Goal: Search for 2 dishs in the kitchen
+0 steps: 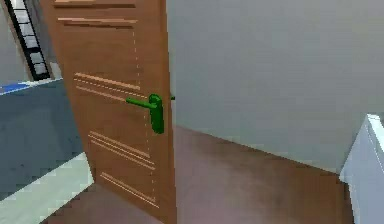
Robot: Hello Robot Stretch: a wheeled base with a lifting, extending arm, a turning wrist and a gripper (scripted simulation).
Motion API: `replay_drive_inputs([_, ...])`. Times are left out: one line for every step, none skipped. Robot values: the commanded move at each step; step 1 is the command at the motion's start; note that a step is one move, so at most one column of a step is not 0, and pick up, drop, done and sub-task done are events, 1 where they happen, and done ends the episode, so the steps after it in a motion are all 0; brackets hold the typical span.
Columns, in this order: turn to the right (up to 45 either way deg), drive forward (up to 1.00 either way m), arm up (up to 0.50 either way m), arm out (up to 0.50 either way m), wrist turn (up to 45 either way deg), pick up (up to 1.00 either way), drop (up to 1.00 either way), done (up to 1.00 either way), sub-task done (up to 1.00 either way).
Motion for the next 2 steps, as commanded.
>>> replay_drive_inputs([-45.0,0.0,0.0,0.0,0.0,0.0,0.0,0.0,0.0])
replay_drive_inputs([-27.0,0.0,0.0,0.0,0.0,0.0,0.0,0.0,0.0])
